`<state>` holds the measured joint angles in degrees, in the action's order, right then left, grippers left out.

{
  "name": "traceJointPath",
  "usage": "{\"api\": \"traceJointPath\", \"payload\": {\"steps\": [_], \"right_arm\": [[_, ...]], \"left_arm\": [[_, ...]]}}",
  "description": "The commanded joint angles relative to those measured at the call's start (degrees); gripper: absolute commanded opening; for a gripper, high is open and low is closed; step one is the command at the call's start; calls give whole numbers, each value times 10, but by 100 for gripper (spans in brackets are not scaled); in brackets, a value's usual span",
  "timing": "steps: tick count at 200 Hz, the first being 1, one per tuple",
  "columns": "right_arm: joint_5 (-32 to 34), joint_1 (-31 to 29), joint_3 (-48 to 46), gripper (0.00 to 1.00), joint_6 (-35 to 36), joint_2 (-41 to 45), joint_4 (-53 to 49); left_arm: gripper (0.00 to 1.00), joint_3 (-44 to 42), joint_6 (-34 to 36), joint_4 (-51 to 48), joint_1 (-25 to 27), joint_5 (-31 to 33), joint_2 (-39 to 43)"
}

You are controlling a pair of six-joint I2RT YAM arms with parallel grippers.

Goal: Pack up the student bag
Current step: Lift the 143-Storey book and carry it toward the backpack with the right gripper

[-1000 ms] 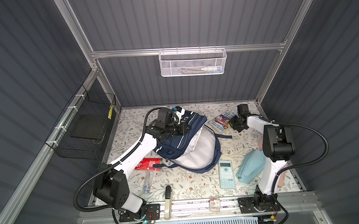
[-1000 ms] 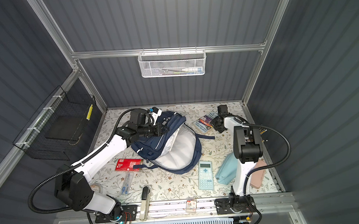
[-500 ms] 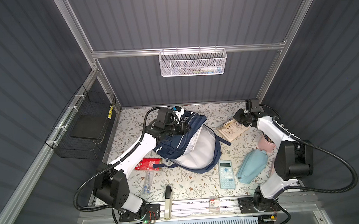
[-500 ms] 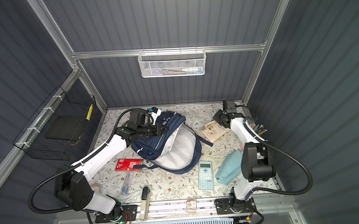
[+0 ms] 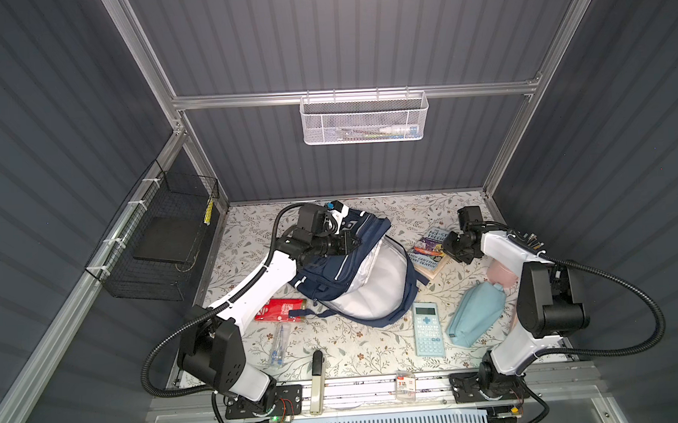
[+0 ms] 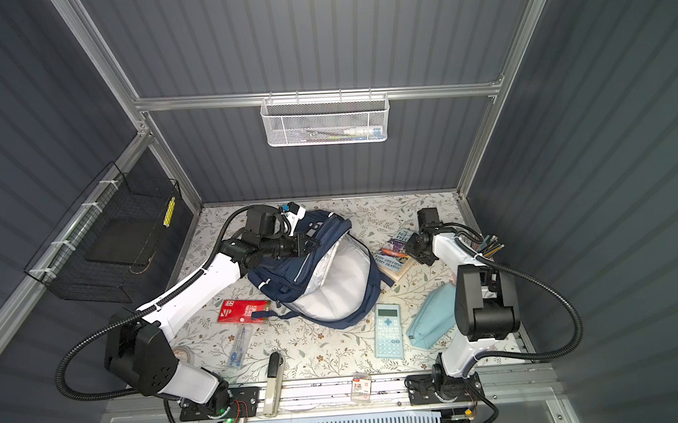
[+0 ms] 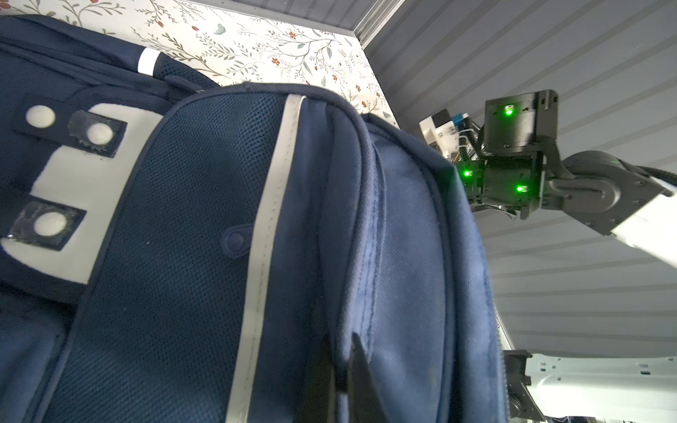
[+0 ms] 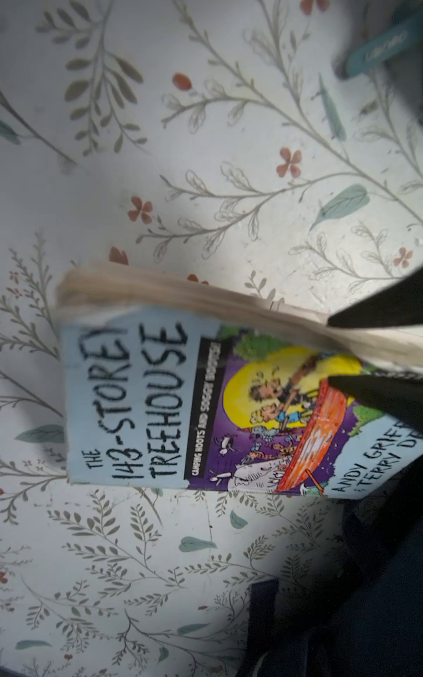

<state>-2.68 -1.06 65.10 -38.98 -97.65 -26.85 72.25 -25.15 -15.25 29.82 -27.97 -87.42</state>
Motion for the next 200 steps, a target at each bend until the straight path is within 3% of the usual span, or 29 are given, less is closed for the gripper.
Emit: {"api": "traceJointPath", "payload": {"steps": [1, 15, 20, 25, 61, 104, 132, 158, 174, 200], "right_arm": [[-11, 5, -2, 58, -9, -10, -9], [-18, 5, -10, 70, -23, -10, 7], [-23, 5, -16, 87, -27, -11, 17], [-29, 5, -20, 91, -32, -12, 26], [-38, 5, -23, 90, -52, -40, 40], [-65, 6, -41, 80, -71, -65, 103], [-61, 4, -49, 62, -74, -68, 112], [-57, 6, -47, 24, -65, -59, 106], [-57, 6, -45, 7, -56, -54, 99], [-57, 6, -58, 0, -50, -15, 112]], "left_arm": [[0, 1, -8, 33, -10, -2, 10], [0, -1, -8, 35, -10, -4, 11], [0, -2, -8, 36, -10, -5, 10], [0, -2, -9, 38, -10, -6, 10], [0, -5, -13, 45, -10, -10, 8], [0, -10, -14, 50, -10, -10, 10], [0, -17, -19, 58, -10, -9, 14], [0, -16, -21, 57, -10, -10, 15], [0, -24, -28, 65, -10, 8, 25], [0, -17, -28, 56, -10, 16, 28]]}}
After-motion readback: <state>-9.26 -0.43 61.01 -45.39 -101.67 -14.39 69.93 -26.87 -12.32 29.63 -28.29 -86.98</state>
